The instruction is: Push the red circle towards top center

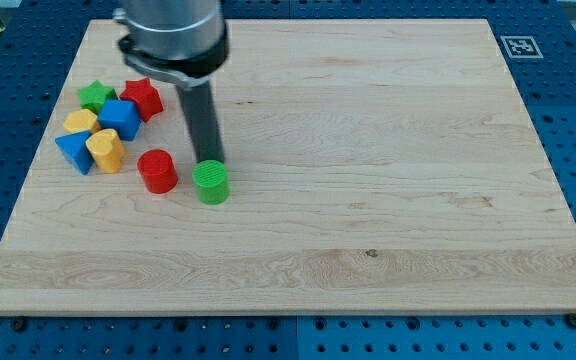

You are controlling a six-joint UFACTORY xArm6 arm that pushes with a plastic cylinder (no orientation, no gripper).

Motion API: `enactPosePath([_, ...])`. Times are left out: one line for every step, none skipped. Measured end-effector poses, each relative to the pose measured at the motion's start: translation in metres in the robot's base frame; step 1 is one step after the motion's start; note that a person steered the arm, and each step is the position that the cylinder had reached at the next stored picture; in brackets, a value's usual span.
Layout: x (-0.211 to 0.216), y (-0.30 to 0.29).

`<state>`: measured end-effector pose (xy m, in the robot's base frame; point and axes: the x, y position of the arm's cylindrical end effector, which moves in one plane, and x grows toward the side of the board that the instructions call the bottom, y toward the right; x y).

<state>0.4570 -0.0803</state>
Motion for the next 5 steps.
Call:
enactPosePath([0.0, 0.024])
enactPosePath([0.006, 0.025])
enactPosePath([0.049, 0.036])
enactPosePath([0.1, 0.036])
enactPosePath([0.124, -0.026])
